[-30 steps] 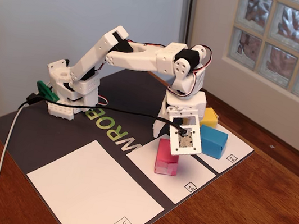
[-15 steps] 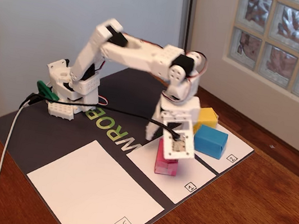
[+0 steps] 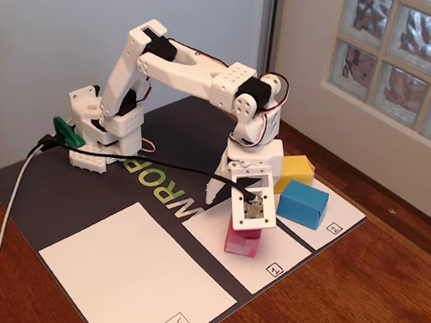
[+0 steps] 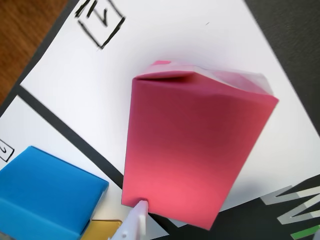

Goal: Move box red to home

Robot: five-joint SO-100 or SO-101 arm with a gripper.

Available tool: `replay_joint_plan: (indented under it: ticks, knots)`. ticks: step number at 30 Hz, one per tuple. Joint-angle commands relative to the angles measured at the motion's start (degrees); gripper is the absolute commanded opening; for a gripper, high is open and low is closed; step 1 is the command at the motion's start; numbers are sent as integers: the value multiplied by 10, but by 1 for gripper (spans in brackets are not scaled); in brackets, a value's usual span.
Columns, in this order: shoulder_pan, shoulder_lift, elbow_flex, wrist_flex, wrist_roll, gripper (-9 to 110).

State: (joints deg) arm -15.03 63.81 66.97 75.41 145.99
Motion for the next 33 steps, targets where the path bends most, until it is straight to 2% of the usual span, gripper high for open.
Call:
replay_joint_plan:
  ticks: [1, 14, 33]
  knots:
    - [6, 34, -33, 20, -6, 38]
    - [9, 32, -126, 74, -11, 36]
    - [33, -84, -154, -13, 25, 42]
